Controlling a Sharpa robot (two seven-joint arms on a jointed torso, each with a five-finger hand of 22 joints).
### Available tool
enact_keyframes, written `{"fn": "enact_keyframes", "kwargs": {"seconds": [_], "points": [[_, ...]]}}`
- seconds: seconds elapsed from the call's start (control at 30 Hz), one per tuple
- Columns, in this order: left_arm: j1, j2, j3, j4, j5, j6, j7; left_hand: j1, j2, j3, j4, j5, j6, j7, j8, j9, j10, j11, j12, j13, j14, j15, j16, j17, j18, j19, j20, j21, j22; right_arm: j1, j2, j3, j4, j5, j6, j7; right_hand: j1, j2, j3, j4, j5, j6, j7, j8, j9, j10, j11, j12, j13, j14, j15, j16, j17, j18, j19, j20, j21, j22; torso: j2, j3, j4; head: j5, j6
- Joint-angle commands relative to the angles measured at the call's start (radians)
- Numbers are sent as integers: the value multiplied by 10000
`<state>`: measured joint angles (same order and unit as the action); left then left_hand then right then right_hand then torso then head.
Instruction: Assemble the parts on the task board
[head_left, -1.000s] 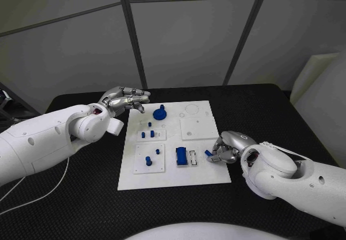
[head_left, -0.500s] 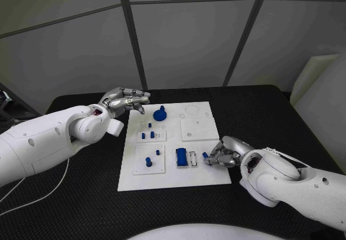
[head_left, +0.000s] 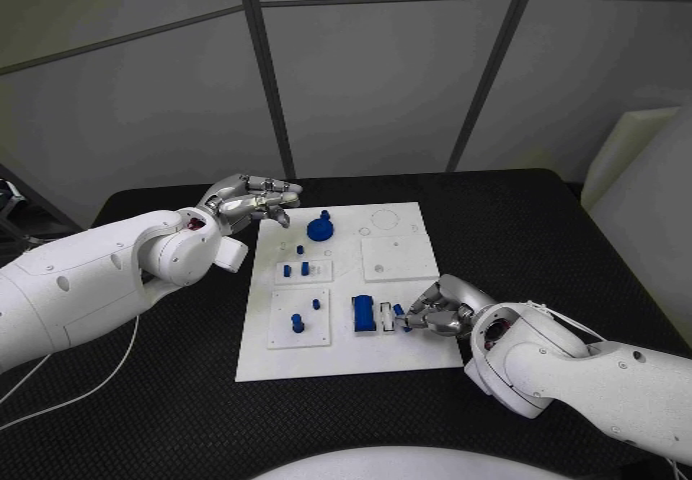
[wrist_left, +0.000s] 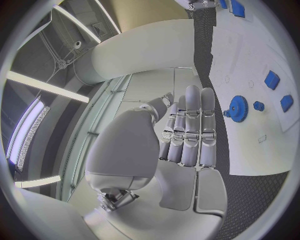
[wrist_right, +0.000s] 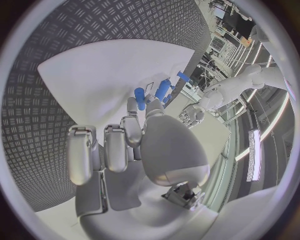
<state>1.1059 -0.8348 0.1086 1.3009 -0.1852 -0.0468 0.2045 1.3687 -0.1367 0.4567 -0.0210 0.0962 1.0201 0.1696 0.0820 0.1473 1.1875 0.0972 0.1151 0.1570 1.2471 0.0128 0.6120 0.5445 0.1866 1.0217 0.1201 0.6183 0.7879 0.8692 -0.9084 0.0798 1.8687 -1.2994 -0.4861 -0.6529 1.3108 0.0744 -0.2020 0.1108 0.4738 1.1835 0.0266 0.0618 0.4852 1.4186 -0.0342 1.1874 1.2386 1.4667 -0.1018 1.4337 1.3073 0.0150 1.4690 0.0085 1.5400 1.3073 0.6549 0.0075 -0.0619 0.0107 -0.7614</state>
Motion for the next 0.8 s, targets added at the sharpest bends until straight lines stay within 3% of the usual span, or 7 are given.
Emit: {"fn": "enact_keyframes", "kwargs": {"seconds": [0.03,0.8], "points": [[16,8,8,21,0,60,3,-88,16,-61,1,-38,-39,9,-43,9,-84,20,-37,8,24,51,-56,-12,-42,25,31,-37,-8,14,103,3,-35,375,-228,183,-65,-7,-19,27,63,68,23,34,3,68,-103,-20,2,565,-72,2,300,-61,880,-60,11,2330,2,8,-4,25,-6],[17,16,8,21,0,116,-42,-98,16,-65,8,-39,-41,12,-46,11,-88,22,-37,11,26,53,-62,-12,-42,29,32,-46,-14,15,557,10,-276,404,-127,294,-366,-107,-213,264,-56,91,43,34,-36,56,-84,-78,-34,554,-58,-34,250,-45,855,-52,-47,2274,-4,6,-1,79,-42]]}}
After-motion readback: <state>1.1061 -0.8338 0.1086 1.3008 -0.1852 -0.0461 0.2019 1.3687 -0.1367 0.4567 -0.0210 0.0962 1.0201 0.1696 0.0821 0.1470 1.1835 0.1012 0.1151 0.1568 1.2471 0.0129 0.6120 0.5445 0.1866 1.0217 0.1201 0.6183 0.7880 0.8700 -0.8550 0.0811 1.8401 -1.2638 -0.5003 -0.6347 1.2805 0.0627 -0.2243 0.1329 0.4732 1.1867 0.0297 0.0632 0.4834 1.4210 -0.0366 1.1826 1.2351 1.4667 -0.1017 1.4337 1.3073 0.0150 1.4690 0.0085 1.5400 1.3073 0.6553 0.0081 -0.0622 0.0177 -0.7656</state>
